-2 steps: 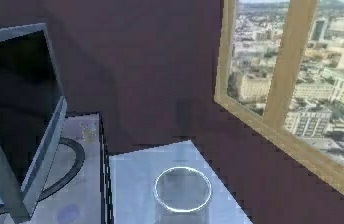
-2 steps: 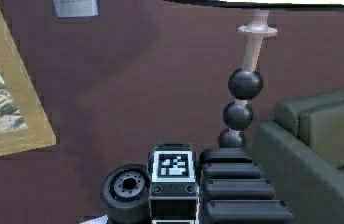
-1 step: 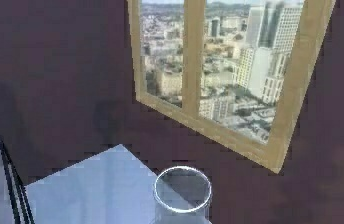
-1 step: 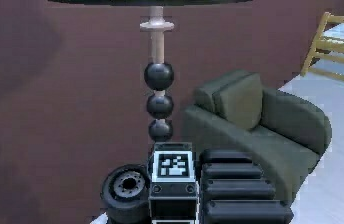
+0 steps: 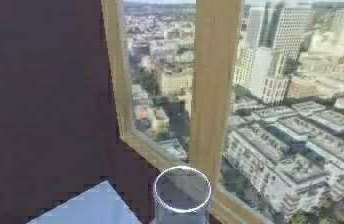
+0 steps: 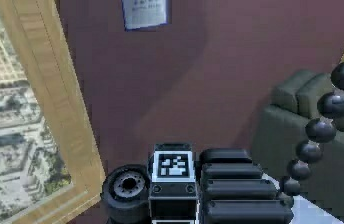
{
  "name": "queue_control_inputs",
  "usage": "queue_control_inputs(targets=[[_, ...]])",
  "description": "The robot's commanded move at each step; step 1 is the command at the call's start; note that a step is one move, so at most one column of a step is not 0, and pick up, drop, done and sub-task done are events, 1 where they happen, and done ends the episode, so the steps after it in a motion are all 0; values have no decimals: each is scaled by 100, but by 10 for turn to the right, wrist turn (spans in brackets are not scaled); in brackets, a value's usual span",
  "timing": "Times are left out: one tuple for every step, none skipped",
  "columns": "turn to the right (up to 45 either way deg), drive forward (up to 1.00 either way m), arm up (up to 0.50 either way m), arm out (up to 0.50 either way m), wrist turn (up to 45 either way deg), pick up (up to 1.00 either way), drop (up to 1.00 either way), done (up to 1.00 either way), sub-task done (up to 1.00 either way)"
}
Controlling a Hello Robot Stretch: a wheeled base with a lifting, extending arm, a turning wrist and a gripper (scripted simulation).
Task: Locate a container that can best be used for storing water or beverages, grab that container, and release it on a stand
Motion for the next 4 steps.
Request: queue_control_inputs(targets=[[-450, 0, 0, 0, 0, 0, 0, 0, 0], [-30, 0, 0, 0, 0, 0, 0, 0, 0], [0, 80, 0, 0, 0, 0, 0, 0, 0], [-450, 0, 0, 0, 0, 0, 0, 0, 0]])
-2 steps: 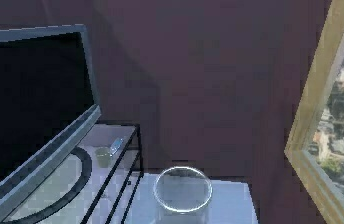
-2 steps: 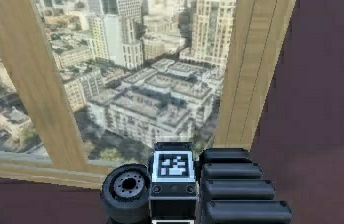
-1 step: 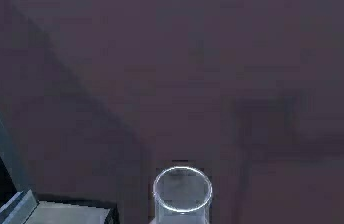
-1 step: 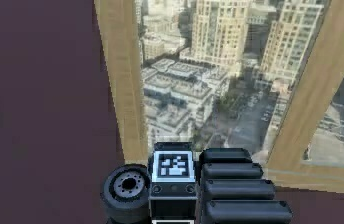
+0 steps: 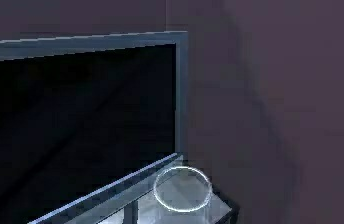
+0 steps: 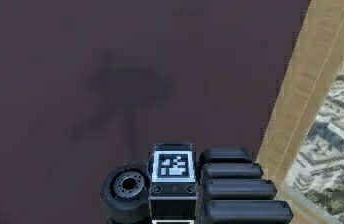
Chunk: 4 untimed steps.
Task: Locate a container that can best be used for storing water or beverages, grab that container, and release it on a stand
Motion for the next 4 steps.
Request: queue_control_inputs(targets=[[-450, 0, 0, 0, 0, 0, 0, 0, 0], [-450, 0, 0, 0, 0, 0, 0, 0, 0], [-150, 0, 0, 0, 0, 0, 0, 0, 0], [0, 0, 0, 38, 0, 0, 0, 0, 0]])
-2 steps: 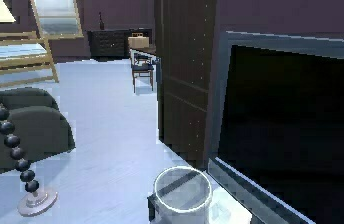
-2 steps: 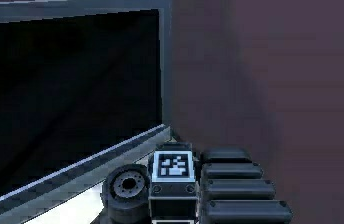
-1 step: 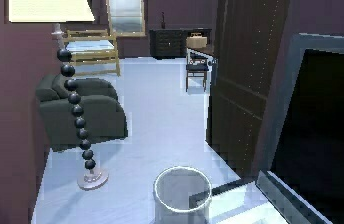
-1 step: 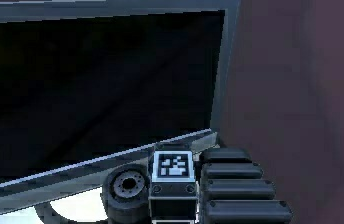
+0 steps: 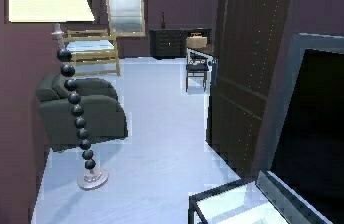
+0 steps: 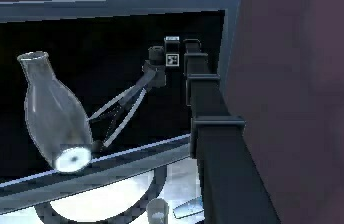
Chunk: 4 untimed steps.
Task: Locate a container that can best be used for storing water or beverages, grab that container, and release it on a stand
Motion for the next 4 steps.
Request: queue_control_inputs(targets=[[0, 0, 0, 0, 450, 0, 0, 0, 0], [0, 0, 0, 0, 450, 0, 0, 0, 0], [0, 0, 0, 0, 0, 0, 100, 0, 0], [0, 0, 0, -10, 0, 0, 0, 0, 0]])
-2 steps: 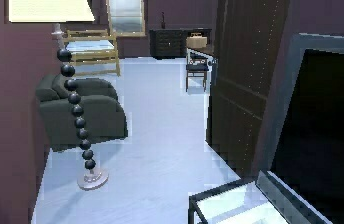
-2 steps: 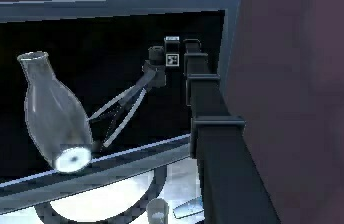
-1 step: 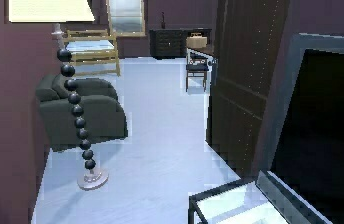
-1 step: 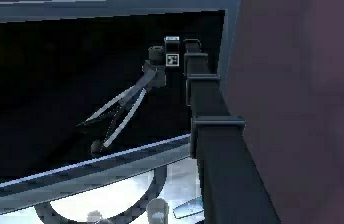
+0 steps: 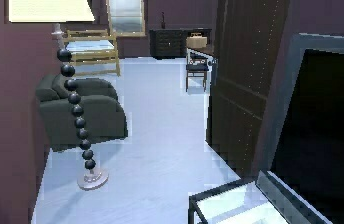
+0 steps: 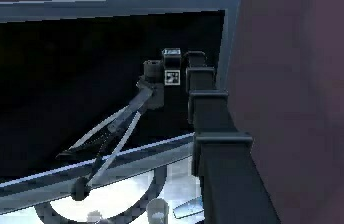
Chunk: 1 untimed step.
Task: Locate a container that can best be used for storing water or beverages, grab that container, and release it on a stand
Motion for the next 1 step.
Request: queue_control_inputs(targets=[[0, 0, 0, 0, 0, 0, 0, 100, 0]])
